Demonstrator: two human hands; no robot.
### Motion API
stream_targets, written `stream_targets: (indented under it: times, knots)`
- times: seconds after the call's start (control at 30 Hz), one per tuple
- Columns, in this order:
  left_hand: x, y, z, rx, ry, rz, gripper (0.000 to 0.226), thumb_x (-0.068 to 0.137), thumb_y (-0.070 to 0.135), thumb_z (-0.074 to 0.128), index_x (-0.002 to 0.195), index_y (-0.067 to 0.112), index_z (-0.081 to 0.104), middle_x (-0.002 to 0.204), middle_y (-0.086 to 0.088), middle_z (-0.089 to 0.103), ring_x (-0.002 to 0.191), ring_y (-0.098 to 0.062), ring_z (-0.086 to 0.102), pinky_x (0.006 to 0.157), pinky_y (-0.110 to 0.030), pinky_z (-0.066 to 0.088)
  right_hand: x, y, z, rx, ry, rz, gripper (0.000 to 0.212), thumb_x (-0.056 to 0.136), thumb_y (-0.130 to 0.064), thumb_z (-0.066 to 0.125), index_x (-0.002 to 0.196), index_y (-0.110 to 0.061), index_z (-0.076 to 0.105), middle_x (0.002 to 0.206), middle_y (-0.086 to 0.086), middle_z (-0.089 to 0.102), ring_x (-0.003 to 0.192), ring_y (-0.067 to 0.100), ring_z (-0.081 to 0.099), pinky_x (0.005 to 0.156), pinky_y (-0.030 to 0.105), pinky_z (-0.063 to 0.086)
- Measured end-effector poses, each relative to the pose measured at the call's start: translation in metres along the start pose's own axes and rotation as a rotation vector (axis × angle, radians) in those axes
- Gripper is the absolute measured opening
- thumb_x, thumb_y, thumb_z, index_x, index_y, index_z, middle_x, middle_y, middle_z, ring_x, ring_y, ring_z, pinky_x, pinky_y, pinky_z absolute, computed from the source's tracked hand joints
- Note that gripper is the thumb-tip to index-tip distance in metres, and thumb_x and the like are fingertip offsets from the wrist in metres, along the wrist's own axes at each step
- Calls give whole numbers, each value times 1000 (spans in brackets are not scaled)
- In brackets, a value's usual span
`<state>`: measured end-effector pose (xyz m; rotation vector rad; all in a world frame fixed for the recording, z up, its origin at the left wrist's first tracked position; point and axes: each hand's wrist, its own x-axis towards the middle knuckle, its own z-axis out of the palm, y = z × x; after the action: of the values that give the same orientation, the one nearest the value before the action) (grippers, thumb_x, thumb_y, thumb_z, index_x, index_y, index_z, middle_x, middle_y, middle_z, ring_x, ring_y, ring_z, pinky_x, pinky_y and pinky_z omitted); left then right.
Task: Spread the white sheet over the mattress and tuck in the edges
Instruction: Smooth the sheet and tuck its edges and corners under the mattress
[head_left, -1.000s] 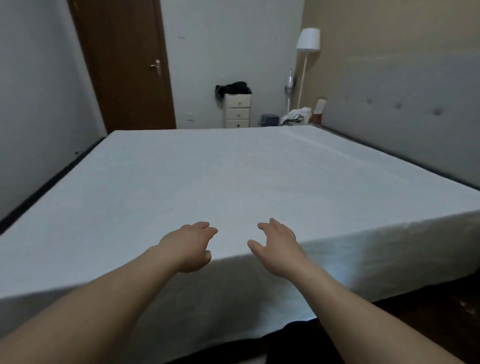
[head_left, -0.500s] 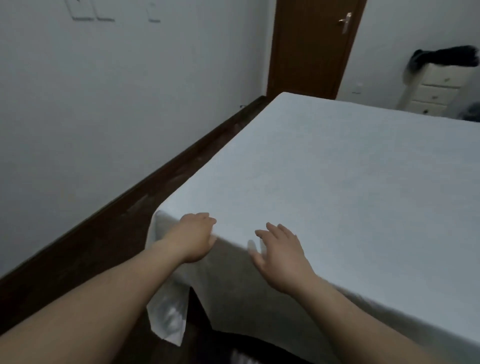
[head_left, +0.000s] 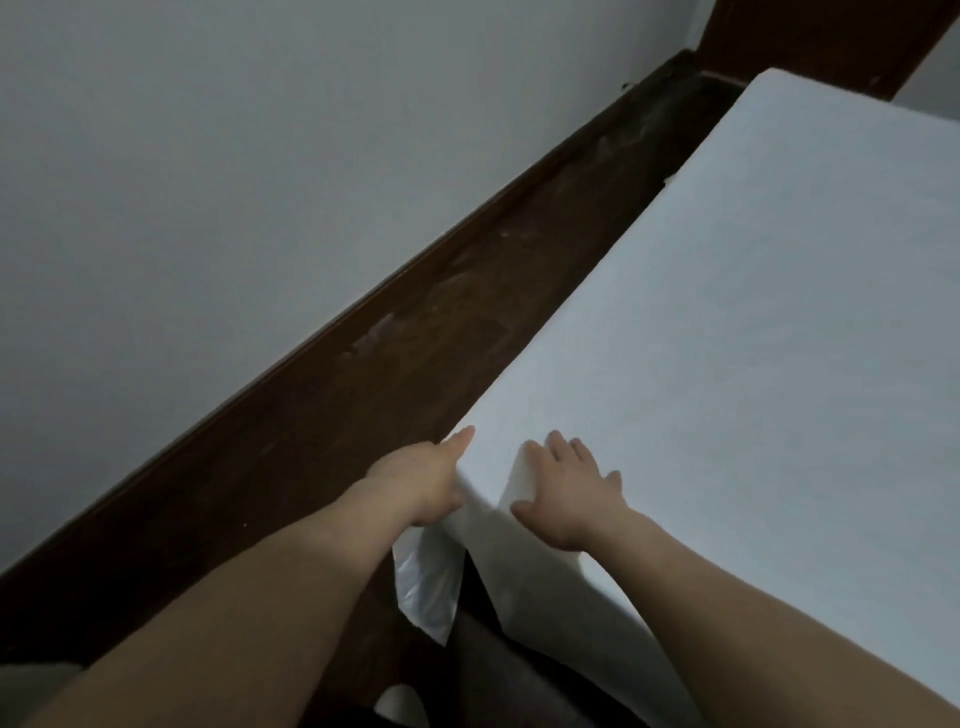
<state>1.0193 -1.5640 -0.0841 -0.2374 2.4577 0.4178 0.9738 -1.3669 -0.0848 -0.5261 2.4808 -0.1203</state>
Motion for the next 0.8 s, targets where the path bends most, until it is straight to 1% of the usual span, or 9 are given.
stream_targets:
  times: [0.07,0.1,0.13,0.2,0.23,0.37,0.5,0.67,0.8]
  knots:
    - [-19,-4,-27,33,-40,-8,62,95,44,58,152,31,39,124,-1,61,105,-22,62,86,-43,56,-15,-12,-33,118,-104,-23,72,95,-49,58,157,-22,32,160,3,36,147,29,37,117,50,36]
    - [-30,-6,-44,13,-46,-14,55,96,46,56,147,28,46,125,1,63,109,-21,63,89,-43,55,-23,-17,-51,159,-125,-22,71,97,-46,58,159,-20,32,162,3,37,147,28,38,119,45,36]
    - [-43,-9,-67,-9,-48,-20,56,97,48,55,149,28,46,133,2,61,118,-21,61,94,-41,54,-32,-25,-72,174,-123,-14,70,98,-45,57,159,-19,32,164,4,35,148,27,37,120,43,35]
    - [-72,-13,-116,-31,-75,-18,65,99,49,54,158,28,36,153,3,50,135,-20,52,106,-39,48,-53,-41,-118,188,-103,15,67,100,-43,54,159,-19,33,165,4,34,150,26,36,121,42,34]
    - [-88,-15,-149,-33,-80,-4,66,99,48,55,159,28,34,156,3,47,139,-19,49,109,-38,46,-65,-51,-149,207,-90,41,66,100,-42,53,159,-19,34,165,4,34,149,25,37,120,40,34]
    - [-143,-12,-269,-44,-38,50,62,100,47,57,157,29,38,154,3,49,136,-19,52,108,-40,48,-105,-82,-265,286,-34,129,58,102,-36,53,155,-17,41,162,4,38,140,22,50,113,33,41]
    - [-172,4,-379,30,55,135,60,101,49,55,156,31,39,156,1,46,134,-21,53,106,-39,50,-121,-94,-369,371,111,185,54,102,-34,56,152,-17,46,157,4,44,130,23,58,102,30,46]
    - [-167,41,-464,98,208,217,54,103,48,54,153,31,43,157,2,46,137,-22,52,109,-39,49,-128,-81,-446,540,293,244,51,103,-32,56,151,-16,48,155,6,49,131,26,56,102,33,45]
    - [-136,78,-501,171,228,286,51,102,46,56,150,33,47,157,4,45,138,-22,52,109,-39,50,-122,-51,-471,665,364,298,51,102,-32,57,150,-17,49,153,6,51,129,25,57,99,32,46]
